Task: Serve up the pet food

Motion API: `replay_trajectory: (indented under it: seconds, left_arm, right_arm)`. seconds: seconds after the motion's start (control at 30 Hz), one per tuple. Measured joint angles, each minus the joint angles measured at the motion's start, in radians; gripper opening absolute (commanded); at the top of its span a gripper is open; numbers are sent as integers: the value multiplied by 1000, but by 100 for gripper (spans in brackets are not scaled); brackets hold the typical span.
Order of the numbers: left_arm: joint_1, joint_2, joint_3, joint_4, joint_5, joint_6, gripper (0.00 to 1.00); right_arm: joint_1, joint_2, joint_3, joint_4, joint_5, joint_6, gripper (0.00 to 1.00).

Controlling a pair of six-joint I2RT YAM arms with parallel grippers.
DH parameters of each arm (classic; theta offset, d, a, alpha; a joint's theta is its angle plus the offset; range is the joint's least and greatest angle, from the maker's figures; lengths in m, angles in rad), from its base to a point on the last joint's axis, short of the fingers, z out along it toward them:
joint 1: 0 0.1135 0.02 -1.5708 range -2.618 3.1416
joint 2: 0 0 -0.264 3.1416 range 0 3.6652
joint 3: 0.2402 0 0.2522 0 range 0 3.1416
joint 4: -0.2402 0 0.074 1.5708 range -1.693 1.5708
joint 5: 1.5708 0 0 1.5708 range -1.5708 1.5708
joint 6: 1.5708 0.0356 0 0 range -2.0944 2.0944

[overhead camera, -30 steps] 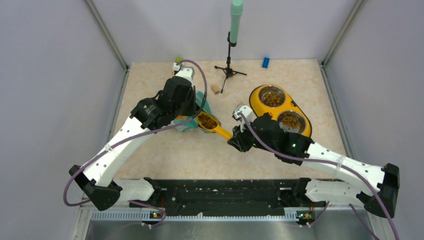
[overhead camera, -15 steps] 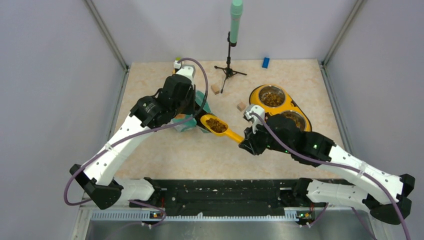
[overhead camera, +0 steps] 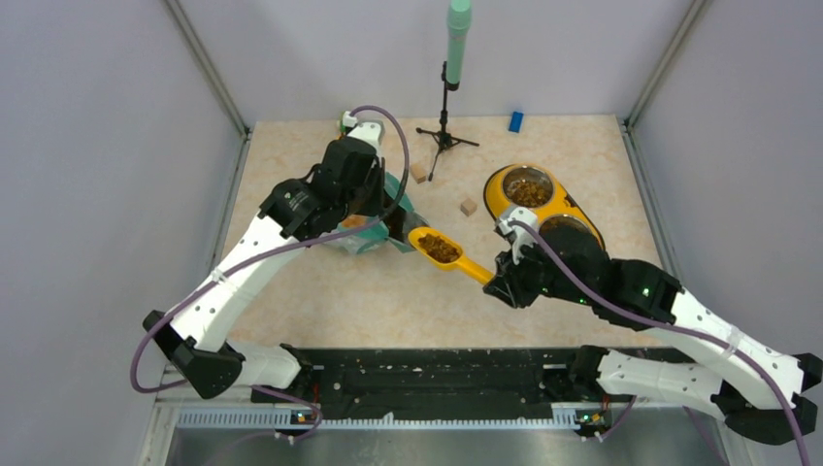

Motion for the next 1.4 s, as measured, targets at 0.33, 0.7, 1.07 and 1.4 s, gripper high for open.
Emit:
replay_trajectory:
  seconds: [0.33,0.7,1.07,1.4]
  left_arm:
    - [26,18,2,42,36,0,0]
    - [59,18,2,63,48,0,0]
    - [73,-22,-42,86,58,-8,0]
    - [85,-74,-90,100,75,-8,0]
  right_arm:
    - [0,-89,43,-111,95,92,0]
    - [0,-100,95,-309,363,293,0]
    - [-62,-3,83,-463,500,509,0]
    - [-480,-19,-14,-447,325,395,0]
